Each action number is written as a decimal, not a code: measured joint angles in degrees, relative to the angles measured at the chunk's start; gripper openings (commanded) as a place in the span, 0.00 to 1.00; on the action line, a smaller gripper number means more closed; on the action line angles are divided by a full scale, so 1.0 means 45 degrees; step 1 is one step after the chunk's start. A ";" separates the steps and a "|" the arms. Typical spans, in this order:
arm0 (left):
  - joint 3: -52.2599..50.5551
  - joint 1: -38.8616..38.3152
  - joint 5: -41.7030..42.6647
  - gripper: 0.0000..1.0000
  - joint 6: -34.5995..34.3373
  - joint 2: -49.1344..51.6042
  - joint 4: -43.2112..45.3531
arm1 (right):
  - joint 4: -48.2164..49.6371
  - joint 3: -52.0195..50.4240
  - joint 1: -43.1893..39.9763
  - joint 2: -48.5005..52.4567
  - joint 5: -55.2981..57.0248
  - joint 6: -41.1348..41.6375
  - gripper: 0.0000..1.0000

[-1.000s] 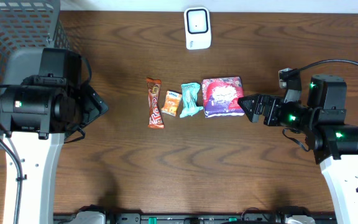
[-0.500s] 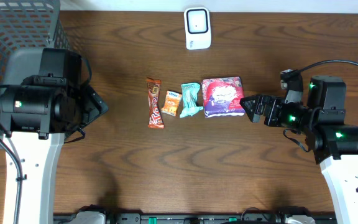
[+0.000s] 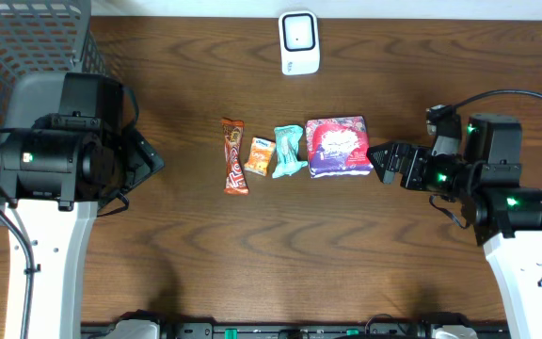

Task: Scan the item barcode
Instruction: 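Grasp the Carefree pack's right edge with the right gripper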

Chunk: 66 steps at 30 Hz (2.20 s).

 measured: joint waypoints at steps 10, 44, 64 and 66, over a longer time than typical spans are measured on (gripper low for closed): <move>0.0000 0.0000 0.0000 0.99 0.0000 0.0000 0.0005 | 0.0641 0.0000 0.0000 0.2380 0.0311 -0.0243 0.99; -0.0005 0.0000 0.0000 0.99 0.0000 0.0000 0.0005 | -0.1345 0.5906 0.0743 1.0982 0.0369 -0.2953 0.76; -0.0005 0.0000 0.0000 0.99 0.0000 0.0000 0.0005 | -0.2550 0.6081 0.0894 1.1987 -0.0291 -0.3259 0.01; -0.0005 0.0000 0.0000 0.99 0.0005 0.0000 0.0000 | -0.3172 0.6261 0.0923 1.1987 -0.0049 -0.3264 0.01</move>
